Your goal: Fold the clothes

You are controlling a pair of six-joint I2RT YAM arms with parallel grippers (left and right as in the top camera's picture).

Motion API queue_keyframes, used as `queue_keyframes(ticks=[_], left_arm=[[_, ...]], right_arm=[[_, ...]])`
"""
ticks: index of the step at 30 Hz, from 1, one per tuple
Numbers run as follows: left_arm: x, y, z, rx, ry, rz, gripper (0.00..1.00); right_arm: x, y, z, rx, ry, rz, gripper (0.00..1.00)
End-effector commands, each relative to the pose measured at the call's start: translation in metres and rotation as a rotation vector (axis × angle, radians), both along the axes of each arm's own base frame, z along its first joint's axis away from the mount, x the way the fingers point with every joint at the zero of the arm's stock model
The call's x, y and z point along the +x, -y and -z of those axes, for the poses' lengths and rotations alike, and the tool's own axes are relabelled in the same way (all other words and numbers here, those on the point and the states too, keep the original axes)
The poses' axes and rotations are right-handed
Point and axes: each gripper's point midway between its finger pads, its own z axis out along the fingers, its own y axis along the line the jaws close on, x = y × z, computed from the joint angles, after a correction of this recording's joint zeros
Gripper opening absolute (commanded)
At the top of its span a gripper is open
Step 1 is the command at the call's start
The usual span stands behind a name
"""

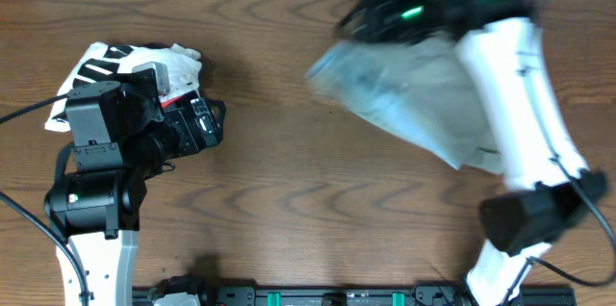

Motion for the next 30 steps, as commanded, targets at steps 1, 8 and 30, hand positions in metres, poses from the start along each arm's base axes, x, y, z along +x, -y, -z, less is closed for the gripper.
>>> queue_keyframes(ticks=[1,8,30], left_arm=[[0.002,0.000,-0.009,0.004,0.024,-0.001,0.98],[0.001,0.000,-0.008,0.004,0.020,-0.001,0.98],[0.001,0.000,-0.007,0.004,0.016,-0.001,0.98]], right_arm=[[0.002,0.004,-0.004,-0.166,0.141,0.006,0.58],[0.018,0.085,0.009,-0.381,0.103,0.234,0.69],[-0.047,0.232,0.217,-0.378,-0.560,0.419,0.64]])
